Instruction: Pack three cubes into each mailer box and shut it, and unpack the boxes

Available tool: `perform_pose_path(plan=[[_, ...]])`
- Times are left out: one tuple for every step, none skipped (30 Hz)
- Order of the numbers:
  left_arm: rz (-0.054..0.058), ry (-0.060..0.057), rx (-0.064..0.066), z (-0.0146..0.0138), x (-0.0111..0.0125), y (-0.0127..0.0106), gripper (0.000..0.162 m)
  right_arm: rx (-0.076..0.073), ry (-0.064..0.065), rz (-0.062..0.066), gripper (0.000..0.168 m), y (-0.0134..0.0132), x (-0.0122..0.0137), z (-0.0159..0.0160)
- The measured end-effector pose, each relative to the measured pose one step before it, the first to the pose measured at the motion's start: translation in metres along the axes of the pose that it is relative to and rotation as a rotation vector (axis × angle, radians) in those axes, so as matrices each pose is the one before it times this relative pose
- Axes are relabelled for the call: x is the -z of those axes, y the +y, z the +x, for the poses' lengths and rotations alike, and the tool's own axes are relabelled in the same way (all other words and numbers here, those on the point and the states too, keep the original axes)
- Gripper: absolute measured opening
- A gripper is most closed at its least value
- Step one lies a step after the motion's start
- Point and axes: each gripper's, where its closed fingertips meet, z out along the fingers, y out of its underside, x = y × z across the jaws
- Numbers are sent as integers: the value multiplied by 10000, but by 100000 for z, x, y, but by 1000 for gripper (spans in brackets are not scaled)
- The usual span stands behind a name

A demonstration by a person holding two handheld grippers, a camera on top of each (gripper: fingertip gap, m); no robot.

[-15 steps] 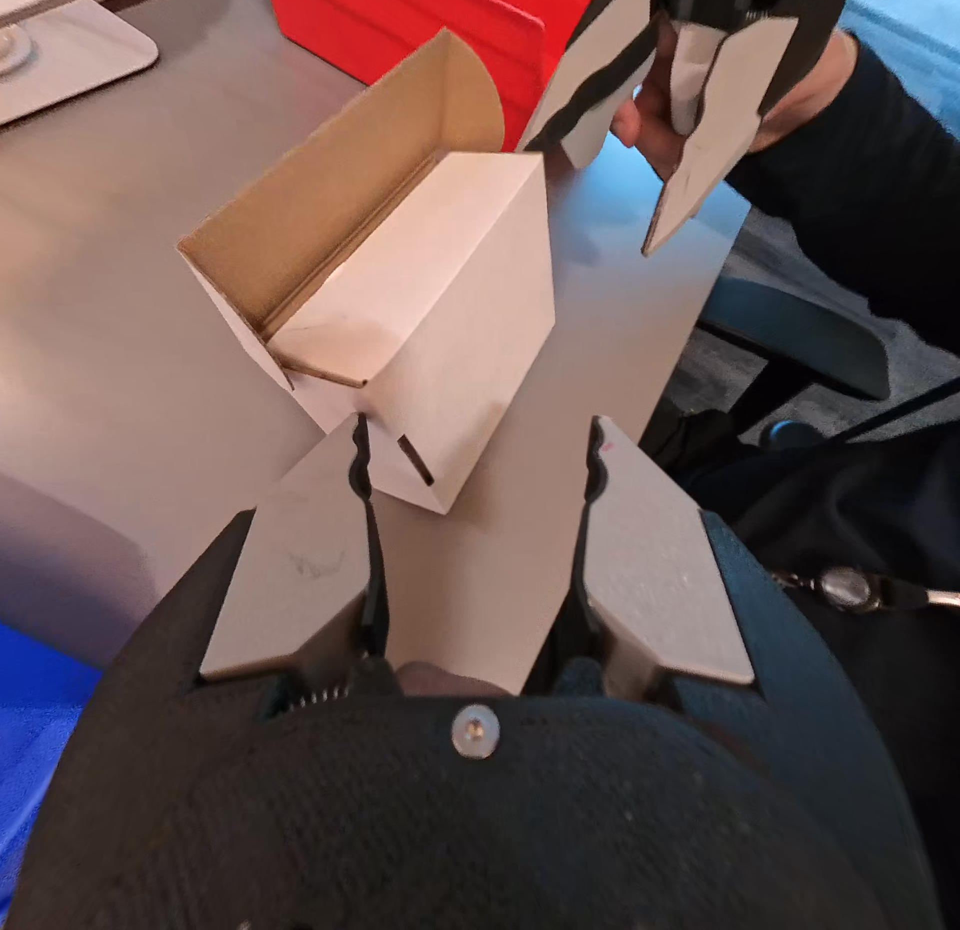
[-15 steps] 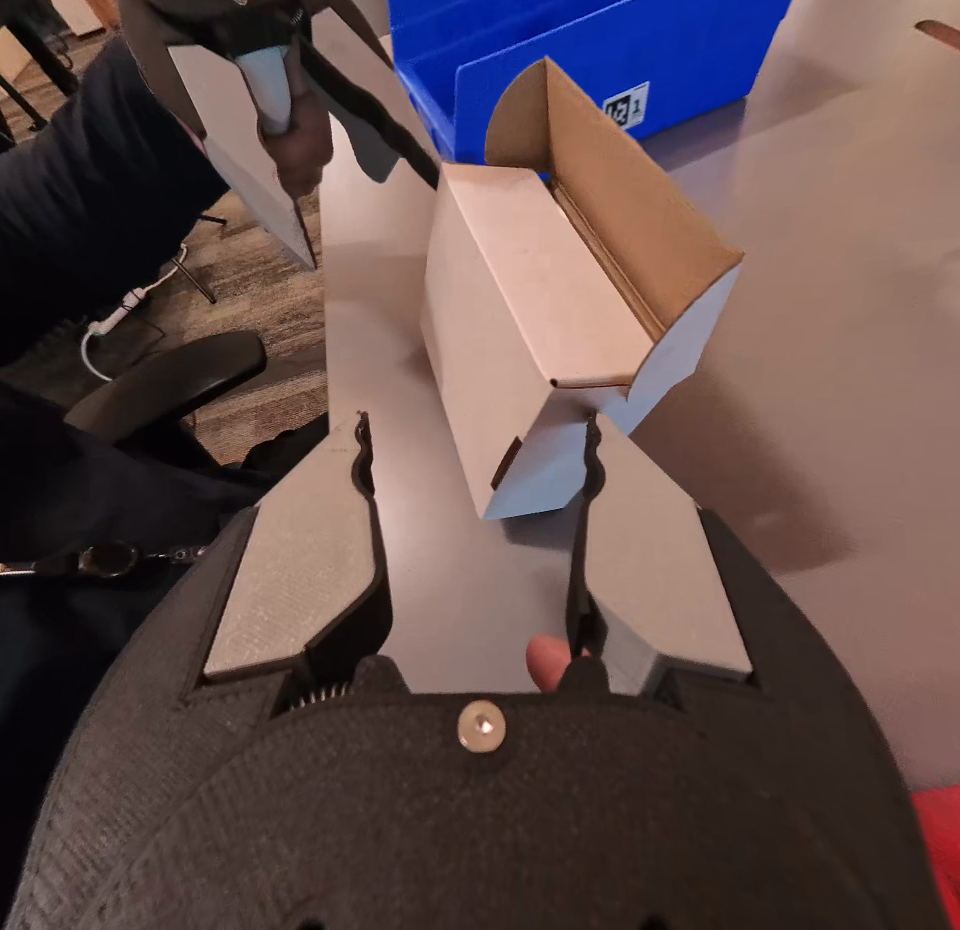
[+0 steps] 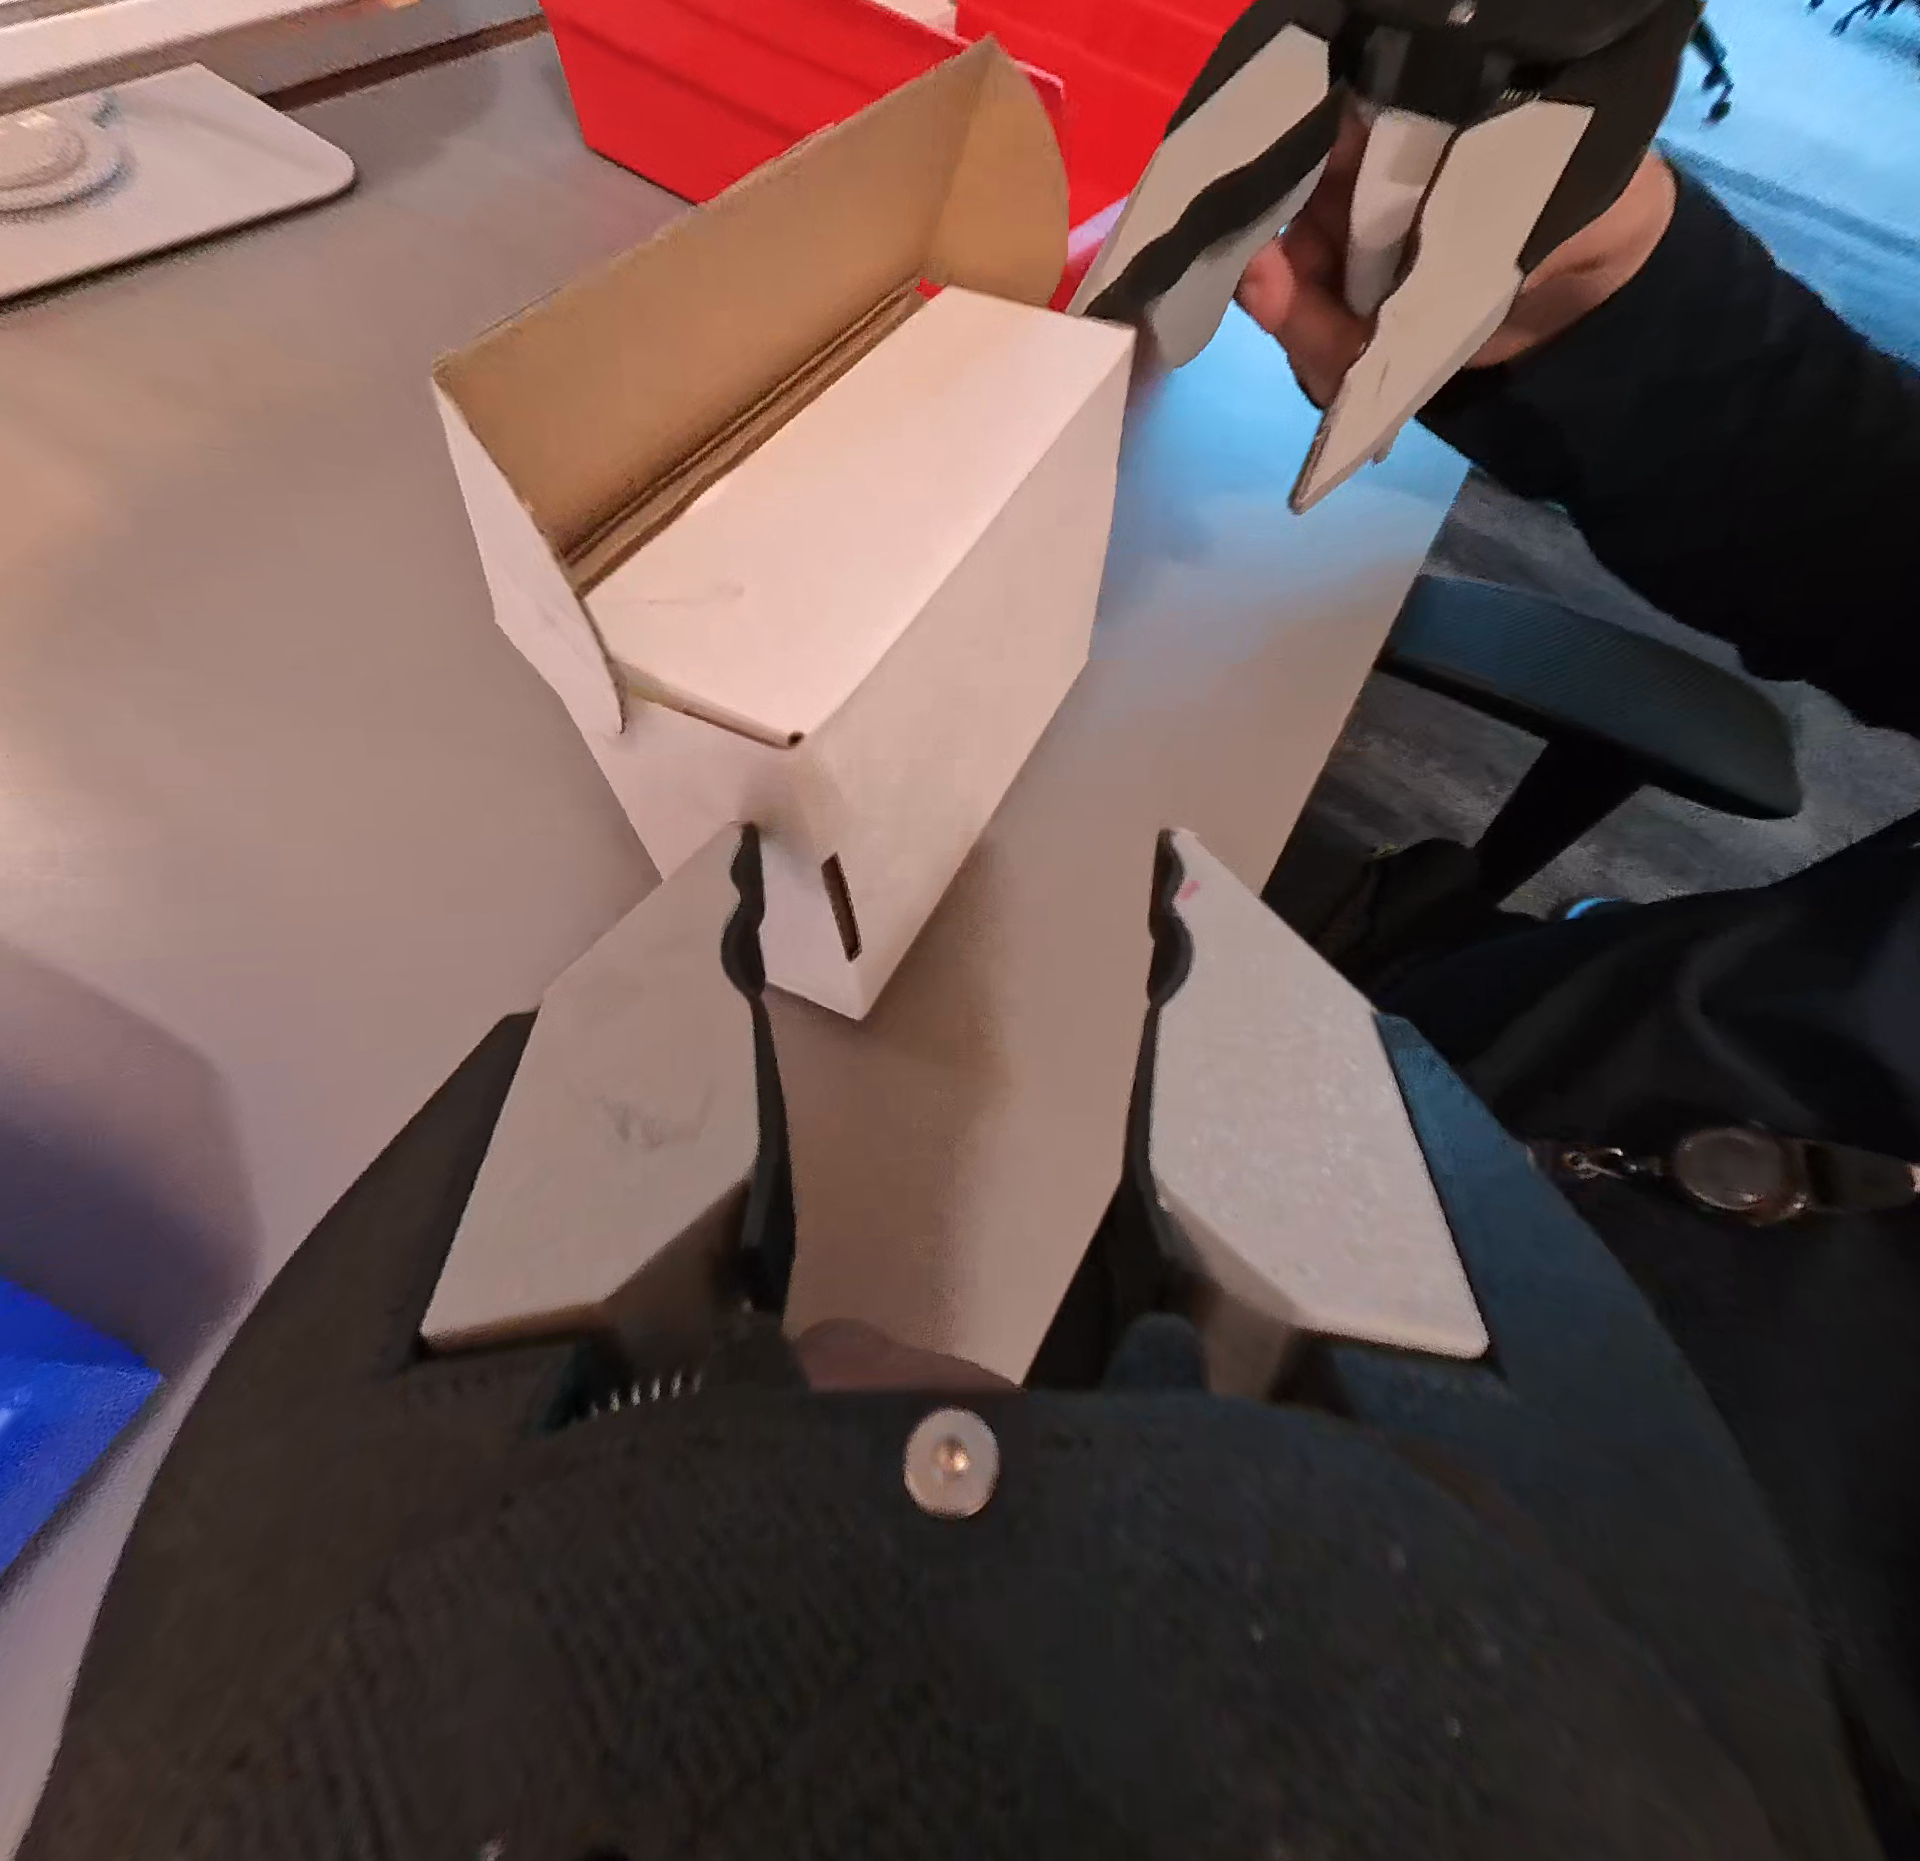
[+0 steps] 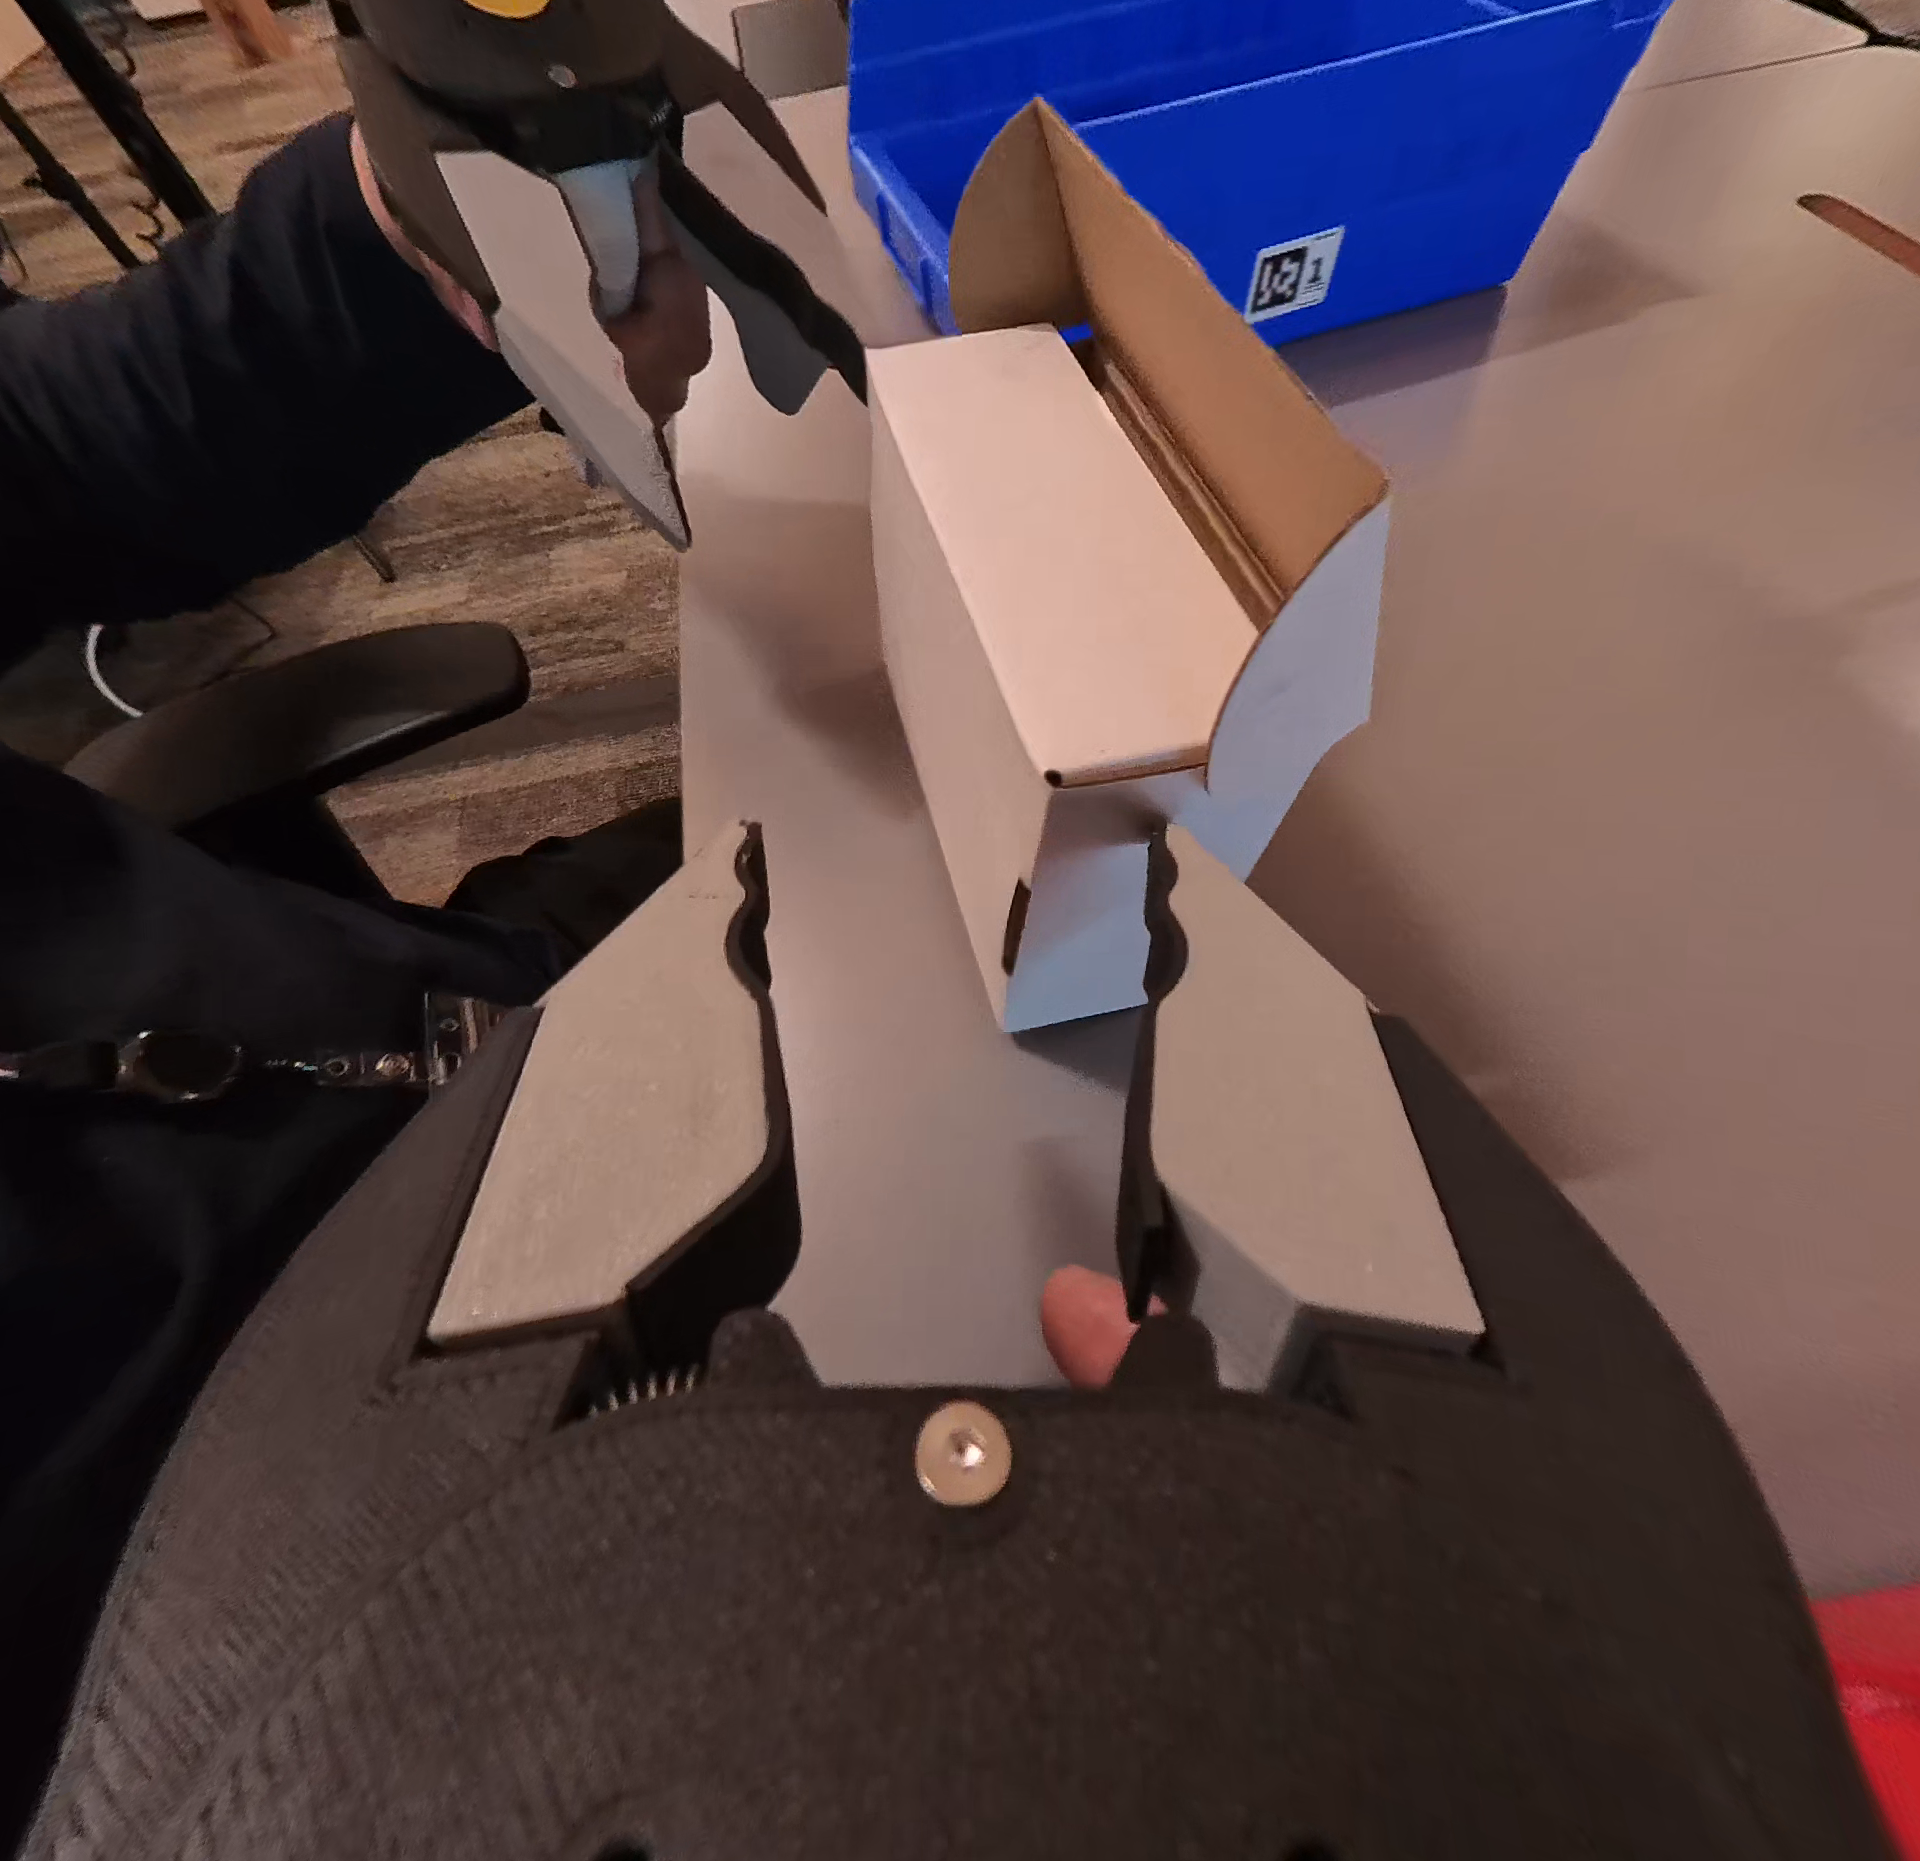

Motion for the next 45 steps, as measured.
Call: perform_pose_path(plan=[[-33,18,-32,186,46,248,72,46,-91,-24,71,130,106,-275],[20,48,10,188,154,128,72,25,-55,0,71,120,147,-178],[94,-23,21,20,305,-13,72,23,-39,9,71,125,228,-114],[141,-68,15,-83,439,-113,71,26,-63,9,71,146,277,-113],[132,-78,3,-170,538,-126,71,48,-79,-1,71,155,342,-114],[110,-141,-16,-316,604,-141,70,94,-22,-20,69,160,404,-12],[106,-238,-52,-535,667,-177,68,163,65,-25,67,84,465,149],[96,-336,-112,-739,672,-230,65,231,181,15,66,-80,524,368],[77,-441,-181,-953,637,-300,61,259,279,94,64,-314,575,618],[70,-571,-257,-1201,522,-397,57,240,283,169,61,-510,570,783],[28,-631,-314,-1337,342,-412,53,182,188,247,56,-664,494,797],[0,-430,-236,-1037,115,-399,50,117,55,294,54,-735,359,678],[-42,-95,-86,-555,-107,-376,50,57,-80,274,53,-682,190,522],[-108,95,27,-256,-278,-320,50,3,-219,205,56,-540,1,299],[-136,110,28,-195,-384,-276,50,-8,-404,103,59,-308,-149,-56],[-170,36,-66,-267,-468,-193,50,25,-506,-8,63,-61,-262,-252],[-208,-19,-175,-346,-513,-77,50,59,-361,-99,66,132,-327,-31],[-250,26,-219,-294,-502,22,50,74,-138,-169,65,268,-364,314],[-253,139,-183,-143,-477,73,50,72,-74,-204,62,324,-379,373],[-224,271,-144,96,-451,58,50,72,-197,-163,60,264,-364,133],[-167,445,-166,440,-382,21,49,79,-303,-76,57,109,-321,-119],[-87,544,-224,659,-323,-58,49,72,-278,14,52,-46,-286,-121],[24,436,-188,517,-265,-180,49,56,-222,56,47,-121,-251,-58],[78,314,-144,320,-235,-262,46,38,-192,60,44,-131,-217,7],[98,239,-102,197,-212,-257,41,3,-157,68,43,-144,-206,91],[136,260,-43,215,-209,-308,39,-39,-161,72,40,-136,-198,114],[140,297,29,253,-200,-314,37,-79,-198,87,38,-154,-194,79],[195,348,79,323,-194,-390,33,-98,-193,88,35,-148,-188,89],[192,319,100,298,-175,-390,26,-100,-151,78,33,-122,-192,130],[146,173,84,85,-169,-328,20,-83,-137,56,31,-79,-190,146],[116,55,46,-76,-149,-286,15,-94,-115,81,30,-94,-146,148],[70,-7,23,-154,-134,-172,10,-101,-55,117,29,-130,-96,201],[44,-53,32,-200,-111,-86,7,-106,-40,146,29,-155,-8,174],[88,-49,40,-186,-70,-84,4,-127,-46,155,30,-143,61,94],[123,31,49,-60,-37,-69,4,-122,-50,145,33,-141,186,-1],[116,156,62,147,29,-29,7,-49,-69,144,36,-118,336,-101],[125,132,86,108,77,-30,10,21,-17,123,39,-61,455,-95],[99,36,78,-32,126,-4,13,39,54,69,42,58,518,-4],[49,-20,50,-112,127,48,15,2,57,9,43,161,508,23],[31,5,19,-71,133,58,16,-23,3,-62,44,250,415,-41],[33,35,1,-7,119,29,16,-5,6,-130,43,312,284,-46],[47,32,-8,2,95,-52,16,35,64,-171,43,330,153,28],[49,-49,-31,-78,74,-128,17,88,60,-168,41,269,41,-14],[61,-132,-86,-129,95,-270,18,137,22,-157,39,223,-43,-93],[74,-149,-177,8,138,-423,18,158,18,-163,38,195,-102,-102]])
